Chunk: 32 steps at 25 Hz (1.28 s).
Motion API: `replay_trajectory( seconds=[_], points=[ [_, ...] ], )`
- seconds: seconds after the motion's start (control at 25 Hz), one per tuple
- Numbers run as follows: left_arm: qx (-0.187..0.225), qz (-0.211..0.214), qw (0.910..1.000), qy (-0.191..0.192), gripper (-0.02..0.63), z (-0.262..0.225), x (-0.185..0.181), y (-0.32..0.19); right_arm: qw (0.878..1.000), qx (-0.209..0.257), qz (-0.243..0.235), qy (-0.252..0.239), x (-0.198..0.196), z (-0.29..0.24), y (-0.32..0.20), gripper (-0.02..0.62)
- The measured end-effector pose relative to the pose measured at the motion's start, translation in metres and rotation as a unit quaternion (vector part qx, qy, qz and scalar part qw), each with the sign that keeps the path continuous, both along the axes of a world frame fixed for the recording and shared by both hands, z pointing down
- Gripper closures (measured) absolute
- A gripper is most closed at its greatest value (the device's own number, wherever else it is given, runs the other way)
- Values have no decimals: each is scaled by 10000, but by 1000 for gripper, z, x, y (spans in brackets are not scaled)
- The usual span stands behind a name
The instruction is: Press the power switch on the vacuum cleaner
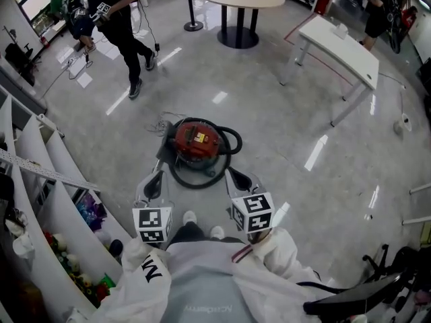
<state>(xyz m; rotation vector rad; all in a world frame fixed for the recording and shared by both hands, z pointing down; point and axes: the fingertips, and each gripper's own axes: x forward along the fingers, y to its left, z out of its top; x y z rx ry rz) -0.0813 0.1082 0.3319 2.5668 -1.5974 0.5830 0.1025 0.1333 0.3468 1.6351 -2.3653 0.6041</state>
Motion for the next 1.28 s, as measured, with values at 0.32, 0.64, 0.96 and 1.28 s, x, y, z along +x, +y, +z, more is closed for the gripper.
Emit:
replay_trajectory(
  seconds=[0.32, 0.64, 0.96, 1.28],
  points=[
    [30, 171, 9998, 37, 606, -4, 13, 5, 9999, 63, 121, -13, 8, -4, 10, 594],
    [5, 327, 9995, 28, 606, -1, 19, 9, 9997, 49, 228, -81, 9, -2, 18, 595],
    [-15, 287, 9995, 87, 606, -2, 5, 9, 9998, 78, 155, -42, -8, -7, 14, 595],
    [-69, 289, 9994, 193, 606, 0, -17, 0, 9999, 38, 143, 42, -31, -9, 6, 595]
  ],
)
